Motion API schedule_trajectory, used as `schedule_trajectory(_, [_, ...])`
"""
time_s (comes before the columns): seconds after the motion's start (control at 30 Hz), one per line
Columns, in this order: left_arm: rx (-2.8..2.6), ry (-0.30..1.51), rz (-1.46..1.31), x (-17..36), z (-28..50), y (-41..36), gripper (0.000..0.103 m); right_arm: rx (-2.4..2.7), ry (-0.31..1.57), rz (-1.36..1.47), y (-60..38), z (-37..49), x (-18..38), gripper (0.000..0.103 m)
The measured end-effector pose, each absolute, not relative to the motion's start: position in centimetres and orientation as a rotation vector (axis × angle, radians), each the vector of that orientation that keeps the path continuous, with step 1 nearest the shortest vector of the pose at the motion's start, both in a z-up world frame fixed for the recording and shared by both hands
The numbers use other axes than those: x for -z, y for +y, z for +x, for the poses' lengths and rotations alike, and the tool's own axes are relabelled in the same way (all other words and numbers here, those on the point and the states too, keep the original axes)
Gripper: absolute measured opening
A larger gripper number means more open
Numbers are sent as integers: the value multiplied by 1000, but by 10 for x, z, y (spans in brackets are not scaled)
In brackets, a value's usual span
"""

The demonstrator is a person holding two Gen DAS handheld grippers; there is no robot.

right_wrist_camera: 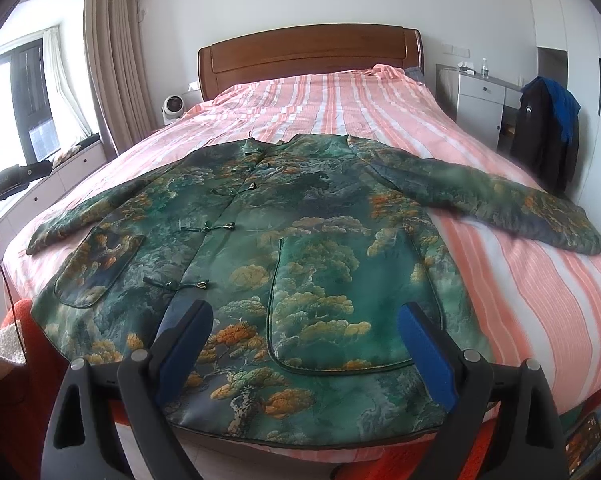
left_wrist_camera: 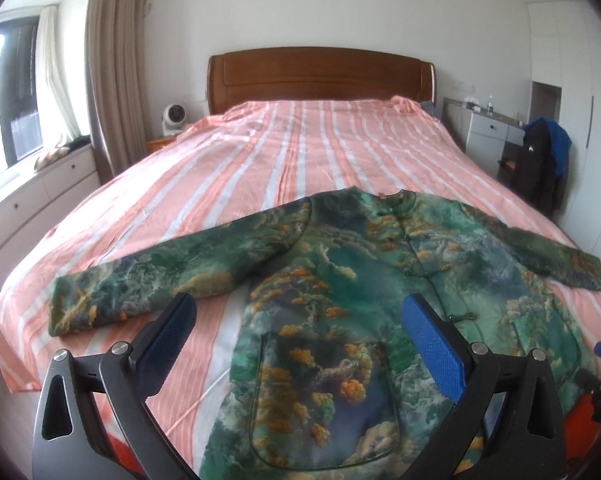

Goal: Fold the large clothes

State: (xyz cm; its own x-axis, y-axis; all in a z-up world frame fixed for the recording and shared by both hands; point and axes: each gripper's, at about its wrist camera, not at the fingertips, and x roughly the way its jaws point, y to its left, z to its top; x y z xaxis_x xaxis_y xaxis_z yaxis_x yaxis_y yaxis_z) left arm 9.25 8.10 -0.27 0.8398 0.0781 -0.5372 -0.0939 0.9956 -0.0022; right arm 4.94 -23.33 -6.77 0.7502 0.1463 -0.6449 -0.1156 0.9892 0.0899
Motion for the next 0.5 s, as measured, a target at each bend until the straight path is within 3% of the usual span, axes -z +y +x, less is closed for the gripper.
schedule_trajectory(0.5, [-113,589,-30,7,93,81,103,-144,719,56,-234,49,70,93])
